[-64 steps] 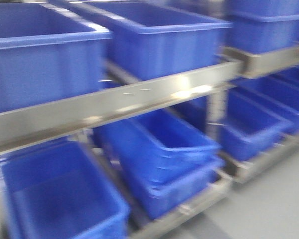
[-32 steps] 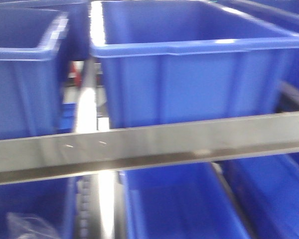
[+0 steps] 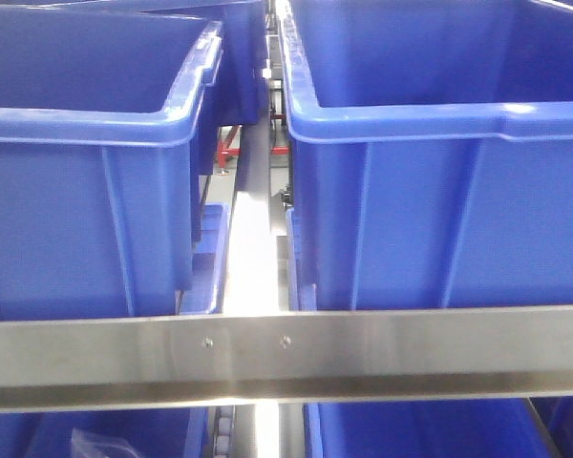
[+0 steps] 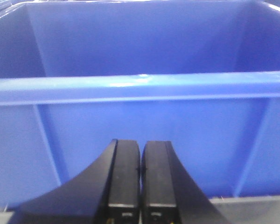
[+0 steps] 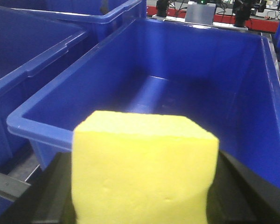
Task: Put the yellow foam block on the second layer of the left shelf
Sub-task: 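Stop the base facing the shelf rack, cube held above a bin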
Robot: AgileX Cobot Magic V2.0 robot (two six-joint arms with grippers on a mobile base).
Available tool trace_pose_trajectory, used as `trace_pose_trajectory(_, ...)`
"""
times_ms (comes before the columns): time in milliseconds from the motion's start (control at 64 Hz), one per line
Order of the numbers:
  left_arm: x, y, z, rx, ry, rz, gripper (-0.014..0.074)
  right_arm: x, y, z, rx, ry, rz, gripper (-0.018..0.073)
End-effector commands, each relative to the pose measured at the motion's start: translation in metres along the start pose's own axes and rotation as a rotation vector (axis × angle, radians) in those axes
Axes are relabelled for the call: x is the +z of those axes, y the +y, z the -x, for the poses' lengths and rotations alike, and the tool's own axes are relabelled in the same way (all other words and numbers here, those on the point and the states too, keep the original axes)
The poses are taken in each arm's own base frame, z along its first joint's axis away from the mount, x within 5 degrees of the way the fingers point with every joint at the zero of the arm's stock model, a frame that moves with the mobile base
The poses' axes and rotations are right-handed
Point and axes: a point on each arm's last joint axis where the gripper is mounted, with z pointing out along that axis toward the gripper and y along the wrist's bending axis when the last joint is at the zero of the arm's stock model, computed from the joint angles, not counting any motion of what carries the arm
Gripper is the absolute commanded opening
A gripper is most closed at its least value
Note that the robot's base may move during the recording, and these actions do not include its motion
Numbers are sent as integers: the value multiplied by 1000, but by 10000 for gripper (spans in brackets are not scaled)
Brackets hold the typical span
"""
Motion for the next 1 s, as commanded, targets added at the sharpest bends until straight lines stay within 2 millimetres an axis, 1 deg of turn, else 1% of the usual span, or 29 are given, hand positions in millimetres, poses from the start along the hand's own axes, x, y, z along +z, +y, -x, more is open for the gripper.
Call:
trace_pose_trajectory(0, 0, -2, 0, -7, -74, -21, 137, -2, -1, 17, -11, -107, -8, 236)
trace_pose_trajectory(984, 0, -2, 0, -7, -74, -21, 137, -2, -1, 17, -11, -100, -8, 236)
